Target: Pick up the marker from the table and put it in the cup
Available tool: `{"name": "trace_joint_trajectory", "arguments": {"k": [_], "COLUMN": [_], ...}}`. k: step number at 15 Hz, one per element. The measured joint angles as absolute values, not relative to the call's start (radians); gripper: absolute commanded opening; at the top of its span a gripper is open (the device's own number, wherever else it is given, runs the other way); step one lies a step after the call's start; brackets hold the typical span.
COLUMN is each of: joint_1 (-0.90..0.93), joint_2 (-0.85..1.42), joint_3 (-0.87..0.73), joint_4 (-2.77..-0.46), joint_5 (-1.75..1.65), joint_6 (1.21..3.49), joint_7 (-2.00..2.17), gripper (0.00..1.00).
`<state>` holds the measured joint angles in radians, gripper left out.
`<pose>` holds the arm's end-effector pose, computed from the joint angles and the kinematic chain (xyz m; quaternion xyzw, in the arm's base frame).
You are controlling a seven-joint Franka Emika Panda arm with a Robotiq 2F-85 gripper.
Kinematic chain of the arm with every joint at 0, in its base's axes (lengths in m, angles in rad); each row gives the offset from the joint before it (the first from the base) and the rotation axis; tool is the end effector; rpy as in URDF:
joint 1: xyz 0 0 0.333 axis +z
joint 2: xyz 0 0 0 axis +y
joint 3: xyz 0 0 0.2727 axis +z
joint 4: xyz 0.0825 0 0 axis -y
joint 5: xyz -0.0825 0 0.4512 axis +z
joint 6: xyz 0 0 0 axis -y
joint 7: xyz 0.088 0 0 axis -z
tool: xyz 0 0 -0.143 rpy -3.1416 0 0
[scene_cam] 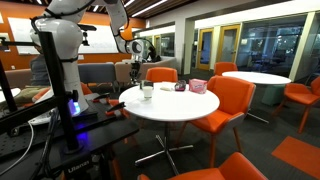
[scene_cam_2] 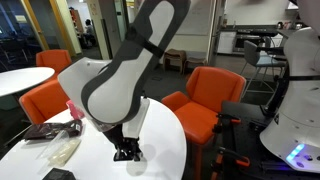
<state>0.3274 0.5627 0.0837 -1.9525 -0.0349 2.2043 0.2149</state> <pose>0.5370 0.2377 0.0405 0.9823 0.1062 -0.1495 0.0371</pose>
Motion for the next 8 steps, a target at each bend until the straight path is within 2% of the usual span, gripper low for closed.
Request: {"name": "trace_joint_trajectory", "arguments": {"k": [4,8], "joint_1": [0.28,0.254], "joint_2": [0.567,0.618], "joint_3": [0.089,0.082], "joint_4": [-1.843,-1.735], "joint_5": [-0.035,-0.035], "joint_6": [1.952,1.81], "joint_7": [0.158,0.158], "gripper": [0.05,0.05]}}
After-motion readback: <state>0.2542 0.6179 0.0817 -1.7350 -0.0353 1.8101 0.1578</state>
